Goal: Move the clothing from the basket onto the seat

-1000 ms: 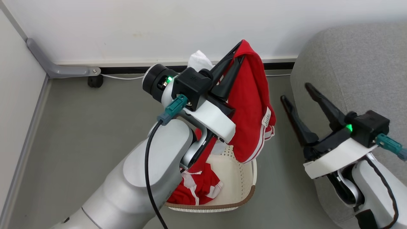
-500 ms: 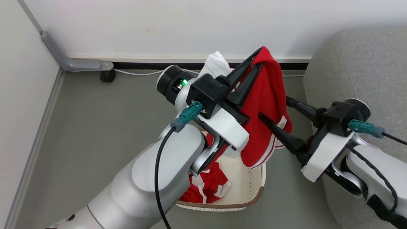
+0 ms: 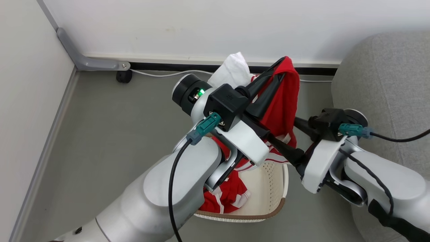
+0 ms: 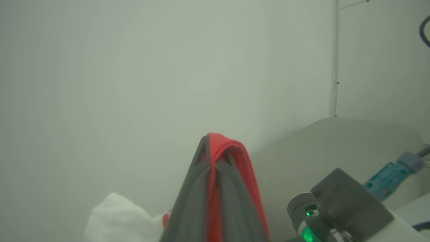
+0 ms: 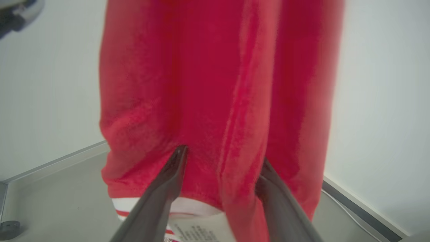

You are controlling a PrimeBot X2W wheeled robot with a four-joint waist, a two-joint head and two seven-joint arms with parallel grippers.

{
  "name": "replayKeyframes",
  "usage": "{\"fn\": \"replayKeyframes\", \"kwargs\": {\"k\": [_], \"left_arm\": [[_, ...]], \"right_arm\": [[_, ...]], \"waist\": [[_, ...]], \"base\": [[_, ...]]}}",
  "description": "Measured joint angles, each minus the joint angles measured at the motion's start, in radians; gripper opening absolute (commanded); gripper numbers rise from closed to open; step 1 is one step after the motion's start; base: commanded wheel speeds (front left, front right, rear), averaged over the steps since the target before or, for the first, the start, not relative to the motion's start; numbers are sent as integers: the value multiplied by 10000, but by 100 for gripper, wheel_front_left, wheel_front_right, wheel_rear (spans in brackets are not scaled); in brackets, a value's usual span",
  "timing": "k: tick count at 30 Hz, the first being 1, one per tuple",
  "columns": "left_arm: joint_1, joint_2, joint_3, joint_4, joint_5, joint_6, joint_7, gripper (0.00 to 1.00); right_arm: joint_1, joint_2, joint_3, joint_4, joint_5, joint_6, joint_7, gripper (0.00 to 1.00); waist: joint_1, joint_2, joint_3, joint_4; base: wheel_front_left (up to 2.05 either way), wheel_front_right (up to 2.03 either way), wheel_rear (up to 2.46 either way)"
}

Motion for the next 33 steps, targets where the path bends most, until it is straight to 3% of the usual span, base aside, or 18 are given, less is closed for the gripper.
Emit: {"fn": "replayKeyframes", "kwargs": {"k": [1, 2, 3, 7, 8, 9, 10, 18, 33], "left_arm": [[0, -2, -19, -2, -31, 0, 0, 0], [0, -2, -23, -2, -54, 2, 0, 0], [0, 0, -21, -2, -54, 4, 0, 0], [0, -6, -17, 27, -54, 88, 0, 0], [0, -2, -13, 75, -59, 92, 0, 5], [0, 2, 10, 71, -69, 96, 0, 42], [0, 2, 29, 73, -67, 107, -2, 100], [13, -8, 151, 374, -42, 75, -10, 100], [955, 4, 560, 1035, 232, -468, -10, 100]], "right_arm": [[1, 71, -23, 40, -4, 0, 0, 61], [2, 119, -81, 54, -4, 0, 0, 11], [2, 138, -130, 59, -25, 0, 0, 0], [15, 134, -447, 65, -111, 0, 0, 0], [22, 132, -548, 61, -161, 0, 2, 0], [40, 130, -669, 56, -196, 0, 2, 0], [49, 123, -750, 36, -219, 0, 2, 0], [533, 100, -1632, -102, -449, 0, 2, 0], [1796, 276, -4794, -105, -1087, 0, 2, 0]], "waist": [[0, 0, 36, 4], [0, 0, 71, 5], [0, 0, 105, 5], [0, 0, 196, -22], [0, 0, 217, -44], [0, 0, 237, -70], [0, 0, 255, -99], [0, 0, 349, -316], [0, 0, 327, -1160]], "base": [[0, 0, 0], [0, 0, 0], [0, 0, 0], [0, 0, 0], [0, 0, 0], [0, 0, 0], [0, 0, 0], [0, 0, 0], [0, 0, 0]]}}
